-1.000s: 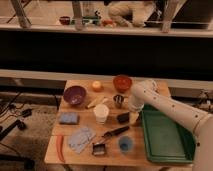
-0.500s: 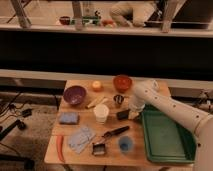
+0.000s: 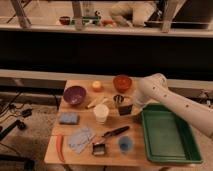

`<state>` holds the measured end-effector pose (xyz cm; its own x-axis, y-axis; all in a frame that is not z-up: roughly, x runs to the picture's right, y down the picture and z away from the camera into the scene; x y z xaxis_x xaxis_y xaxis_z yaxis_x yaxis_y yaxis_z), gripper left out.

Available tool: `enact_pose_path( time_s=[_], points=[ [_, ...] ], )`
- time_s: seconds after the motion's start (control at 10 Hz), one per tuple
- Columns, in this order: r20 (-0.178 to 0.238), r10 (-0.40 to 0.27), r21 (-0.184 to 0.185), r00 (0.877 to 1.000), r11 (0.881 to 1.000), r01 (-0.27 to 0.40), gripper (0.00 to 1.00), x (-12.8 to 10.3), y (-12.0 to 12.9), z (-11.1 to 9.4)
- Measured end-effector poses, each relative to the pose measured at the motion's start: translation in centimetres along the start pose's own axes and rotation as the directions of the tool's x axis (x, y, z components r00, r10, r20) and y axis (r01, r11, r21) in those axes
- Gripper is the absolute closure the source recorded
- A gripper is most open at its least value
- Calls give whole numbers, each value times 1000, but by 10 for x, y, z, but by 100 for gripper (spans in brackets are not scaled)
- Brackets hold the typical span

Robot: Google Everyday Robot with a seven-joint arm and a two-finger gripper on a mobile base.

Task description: Wipe purple bowl with eraser

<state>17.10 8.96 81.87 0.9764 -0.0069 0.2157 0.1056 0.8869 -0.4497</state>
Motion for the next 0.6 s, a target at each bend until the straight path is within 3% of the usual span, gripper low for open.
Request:
enact_pose_path(
  time_s=[0.1,0.2,0.3,0.6],
  points=[
    [-2,-2,29,1000,1000,2,100,-1,-3,-17],
    [2,-16,88,1000,996,16,100,-3,-9,-44],
    [23,-38,102,999,994,35,100,-8,-11,-52],
    [88,-132,132,987,984,119,100,-50,-21,-60]
  ],
)
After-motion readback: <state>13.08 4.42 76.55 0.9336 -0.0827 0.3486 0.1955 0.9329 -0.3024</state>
